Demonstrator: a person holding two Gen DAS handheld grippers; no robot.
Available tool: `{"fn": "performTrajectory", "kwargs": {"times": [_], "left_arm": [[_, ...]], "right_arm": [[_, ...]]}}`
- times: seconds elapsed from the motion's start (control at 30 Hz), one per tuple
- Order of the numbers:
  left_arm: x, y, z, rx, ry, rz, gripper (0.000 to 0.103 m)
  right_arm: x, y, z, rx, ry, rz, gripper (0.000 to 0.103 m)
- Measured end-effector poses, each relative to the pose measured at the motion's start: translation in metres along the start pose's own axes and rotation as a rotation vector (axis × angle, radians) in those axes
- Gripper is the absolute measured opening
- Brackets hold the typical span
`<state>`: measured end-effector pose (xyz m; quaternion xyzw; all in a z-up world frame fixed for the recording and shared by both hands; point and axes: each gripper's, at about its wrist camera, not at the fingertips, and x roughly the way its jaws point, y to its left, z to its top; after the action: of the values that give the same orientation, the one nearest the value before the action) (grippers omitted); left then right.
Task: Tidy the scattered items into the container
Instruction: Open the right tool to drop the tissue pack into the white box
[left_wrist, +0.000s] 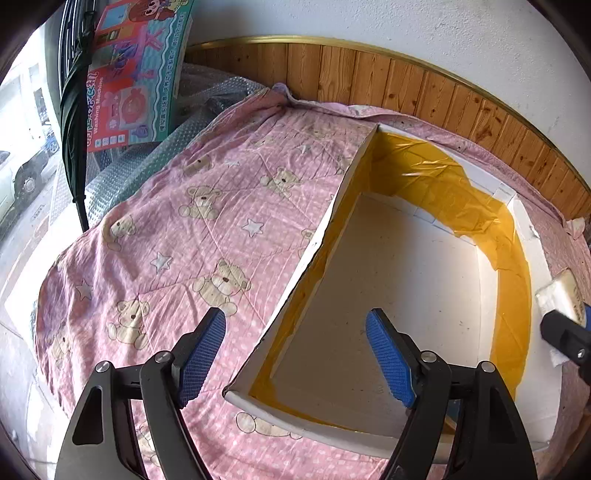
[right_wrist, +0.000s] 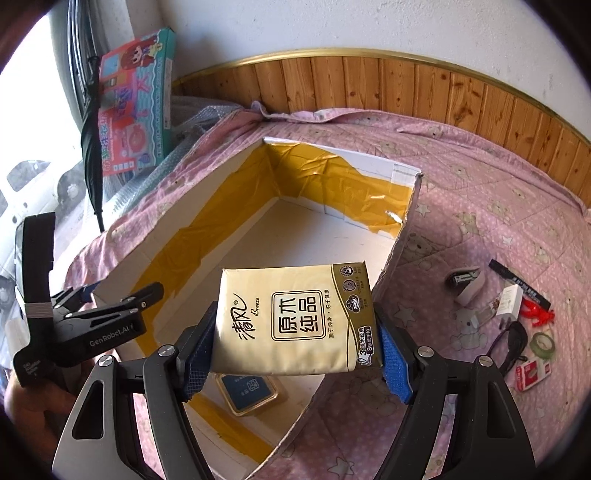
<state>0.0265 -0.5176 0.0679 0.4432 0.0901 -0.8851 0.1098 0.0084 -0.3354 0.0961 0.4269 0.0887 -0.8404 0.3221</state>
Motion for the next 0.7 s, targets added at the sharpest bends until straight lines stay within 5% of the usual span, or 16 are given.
{"fn": "performTrajectory", "kwargs": {"times": [0.2, 0.5, 0.6, 0.7], "left_arm": [[0.001, 0.007, -0.014, -0.032, 0.012, -0.048, 0.058], [-0.009, 0.017, -0.021, -0.069, 0.041, -0.048, 0.056], [-0.01, 0.016, -0.02, -0.058, 0.044, -0.045, 0.056], [-0.015, 0.015, -0.02, -0.044, 0.032, -0.054, 0.056]], "right_arm": [[-0.01, 0.005, -0.002, 0.0, -0.019, 0.069, 0.08], [-0.011, 0.004, 0.003, 0.027, -0.031, 0.213, 0.081], [-0.009, -0.004, 0.002, 0.032, -0.017, 0.111, 0.08], [-0.013, -0.023, -0.009, 0.135, 0.016, 0.156, 0.08]]}}
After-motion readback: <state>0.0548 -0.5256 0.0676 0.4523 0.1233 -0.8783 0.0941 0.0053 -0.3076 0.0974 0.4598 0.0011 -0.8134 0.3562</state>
